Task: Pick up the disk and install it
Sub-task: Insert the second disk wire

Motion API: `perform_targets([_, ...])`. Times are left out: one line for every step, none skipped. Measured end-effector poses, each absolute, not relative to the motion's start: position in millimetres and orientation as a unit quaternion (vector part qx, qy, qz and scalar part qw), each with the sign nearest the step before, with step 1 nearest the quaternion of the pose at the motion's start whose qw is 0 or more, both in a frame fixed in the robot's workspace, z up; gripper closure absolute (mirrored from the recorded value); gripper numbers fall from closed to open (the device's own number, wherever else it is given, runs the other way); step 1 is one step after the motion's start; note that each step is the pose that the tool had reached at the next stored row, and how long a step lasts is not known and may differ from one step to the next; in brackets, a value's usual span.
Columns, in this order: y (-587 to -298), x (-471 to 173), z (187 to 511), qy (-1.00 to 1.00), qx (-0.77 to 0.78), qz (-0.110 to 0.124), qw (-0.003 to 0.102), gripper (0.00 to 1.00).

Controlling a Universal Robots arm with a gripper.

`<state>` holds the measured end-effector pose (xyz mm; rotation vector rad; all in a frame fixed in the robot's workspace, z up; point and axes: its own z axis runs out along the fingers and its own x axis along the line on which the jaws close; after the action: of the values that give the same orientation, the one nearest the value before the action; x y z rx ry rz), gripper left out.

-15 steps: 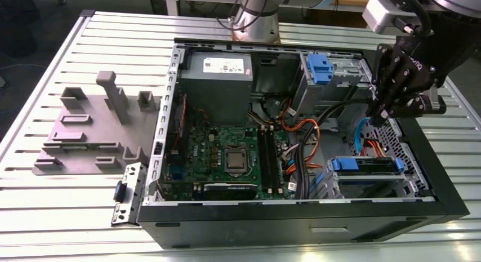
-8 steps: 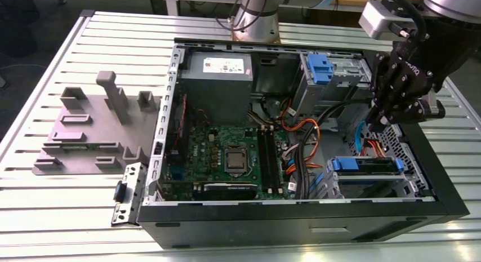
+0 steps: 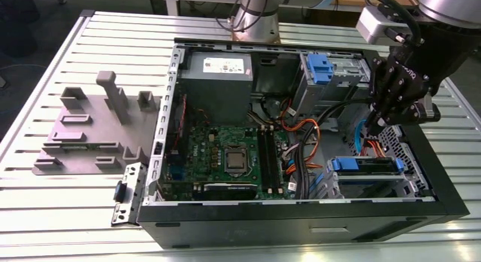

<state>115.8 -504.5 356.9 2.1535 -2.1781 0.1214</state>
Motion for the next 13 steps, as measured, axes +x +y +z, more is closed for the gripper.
perform_targets([-504.5, 115.8, 356.8, -0.71, 0.702, 0.04, 0.038, 0.84])
perform_targets([-504.5, 115.8, 356.7, -0.71, 0.702, 0.04, 0.038, 0.84])
perform_targets([-504.5, 115.8, 356.5, -0.71, 0.702, 0.04, 0.038, 0.84])
perform_targets([-504.5, 115.8, 356.2, -0.71, 0.702, 0.04, 0.038, 0.84])
perform_targets([-504.5, 115.8, 355.9, -0.71, 0.702, 0.04, 0.038, 0.84])
perform_targets([-504.5, 115.8, 355.6, -0.71, 0.702, 0.04, 0.038, 0.84])
perform_targets([-504.5, 115.8, 355.4, -0.71, 0.702, 0.04, 0.038, 0.84])
perform_targets([-504.5, 115.8, 355.2, -0.71, 0.702, 0.04, 0.038, 0.84])
perform_targets([-504.5, 115.8, 354.9, -0.71, 0.702, 0.04, 0.038, 0.84])
perform_targets([-504.5, 115.8, 354.8, -0.71, 0.702, 0.04, 0.038, 0.84])
perform_targets([-504.5, 115.8, 354.7, -0.71, 0.702, 0.04, 0.038, 0.84])
perform_targets([-504.9, 115.7, 354.5, -0.71, 0.702, 0.04, 0.038, 0.84])
perform_targets([-505.6, 115.2, 354.3, -0.71, 0.702, 0.039, 0.038, 0.84])
